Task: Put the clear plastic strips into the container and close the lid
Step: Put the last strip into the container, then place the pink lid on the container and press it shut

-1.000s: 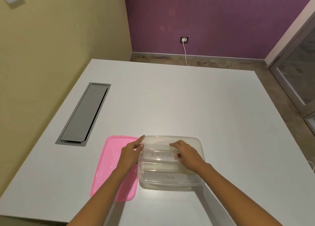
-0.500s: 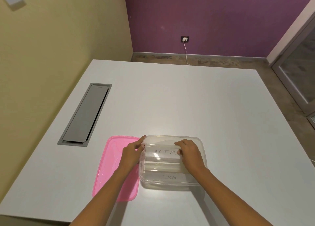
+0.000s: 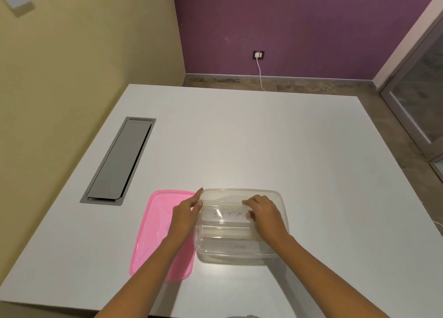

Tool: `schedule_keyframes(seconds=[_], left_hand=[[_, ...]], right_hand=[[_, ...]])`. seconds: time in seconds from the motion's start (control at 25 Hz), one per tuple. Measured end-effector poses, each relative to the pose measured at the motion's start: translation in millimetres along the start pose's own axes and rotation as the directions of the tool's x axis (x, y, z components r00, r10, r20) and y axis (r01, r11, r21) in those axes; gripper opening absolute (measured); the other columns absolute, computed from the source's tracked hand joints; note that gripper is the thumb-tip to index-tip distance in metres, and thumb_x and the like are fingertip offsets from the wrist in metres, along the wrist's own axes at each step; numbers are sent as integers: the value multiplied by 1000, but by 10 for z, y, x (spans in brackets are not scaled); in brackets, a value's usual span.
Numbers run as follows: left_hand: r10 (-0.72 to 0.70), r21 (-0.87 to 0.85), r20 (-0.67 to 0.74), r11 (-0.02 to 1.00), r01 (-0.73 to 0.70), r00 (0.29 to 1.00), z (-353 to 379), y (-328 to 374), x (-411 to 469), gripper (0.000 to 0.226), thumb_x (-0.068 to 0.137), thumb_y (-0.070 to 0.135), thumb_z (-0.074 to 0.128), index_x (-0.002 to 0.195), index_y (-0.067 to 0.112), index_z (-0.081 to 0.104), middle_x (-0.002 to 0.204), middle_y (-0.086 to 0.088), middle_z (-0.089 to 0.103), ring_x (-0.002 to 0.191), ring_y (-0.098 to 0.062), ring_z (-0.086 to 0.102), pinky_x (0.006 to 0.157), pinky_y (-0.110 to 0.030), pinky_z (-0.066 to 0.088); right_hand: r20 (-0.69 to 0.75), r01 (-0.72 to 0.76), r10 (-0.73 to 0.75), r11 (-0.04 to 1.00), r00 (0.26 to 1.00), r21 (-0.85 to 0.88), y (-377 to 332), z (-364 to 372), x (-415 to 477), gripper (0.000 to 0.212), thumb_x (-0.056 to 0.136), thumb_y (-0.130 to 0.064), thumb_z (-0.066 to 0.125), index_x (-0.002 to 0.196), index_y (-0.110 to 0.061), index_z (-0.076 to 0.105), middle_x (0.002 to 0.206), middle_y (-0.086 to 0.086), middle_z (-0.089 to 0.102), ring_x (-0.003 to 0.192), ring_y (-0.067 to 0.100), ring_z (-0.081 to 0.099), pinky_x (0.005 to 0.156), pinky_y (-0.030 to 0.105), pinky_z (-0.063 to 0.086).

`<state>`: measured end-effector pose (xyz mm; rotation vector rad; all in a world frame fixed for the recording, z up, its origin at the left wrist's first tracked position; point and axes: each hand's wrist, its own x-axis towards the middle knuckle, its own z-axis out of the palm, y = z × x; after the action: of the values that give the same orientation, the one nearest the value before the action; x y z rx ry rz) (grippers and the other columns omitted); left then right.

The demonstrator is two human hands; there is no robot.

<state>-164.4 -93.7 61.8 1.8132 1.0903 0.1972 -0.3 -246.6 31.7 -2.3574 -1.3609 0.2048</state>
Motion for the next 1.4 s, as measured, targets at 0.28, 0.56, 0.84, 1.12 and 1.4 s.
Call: schedule_keyframes(seconds=[0.28,0.56,0.84,1.12,1.4], left_hand=[[-99,-15,-61,995,98,993,-15,-144,-85,35,98,24,43,132,20,53,125,-6,64,104,-25,65,93,-34,49],[0,357,-99,933,36,995,97,-608,-648,14,89,21,58,79,27,65,69,13,64,63,-5,61,66,-26,52],[-38,655,-94,750,91,995,184,-803,-959,17,76,44,63,76,28,61,72,8,64,69,-12,58,76,-31,36],[62,793,-19,609,-23,998,105,-781,-1085,24,50,19,82,58,22,60,54,8,56,51,-17,53,66,-36,36],[19,201,-614,970,133,789,-439,-96,-1058,32,86,-15,41,87,16,48,89,-5,57,84,-15,44,98,-42,22]], right_hand=[[13,148,-148,989,989,24,-257,-198,-128,27,89,-16,55,115,-16,60,112,4,63,97,24,59,83,36,48],[152,289,-318,939,936,184,-479,-143,-658,29,90,-44,47,101,-25,66,102,-9,65,100,12,54,91,24,36],[112,239,-262,953,959,185,-425,-59,-740,12,82,-18,65,91,-26,69,88,-9,69,85,15,59,74,30,49],[99,174,-203,954,974,246,-465,-72,-787,13,85,-18,62,93,-26,70,91,-10,68,88,11,57,75,25,43],[-7,31,-30,931,1000,364,-452,-303,-825,19,92,-22,53,108,-25,63,103,-12,58,100,3,53,87,16,42]])
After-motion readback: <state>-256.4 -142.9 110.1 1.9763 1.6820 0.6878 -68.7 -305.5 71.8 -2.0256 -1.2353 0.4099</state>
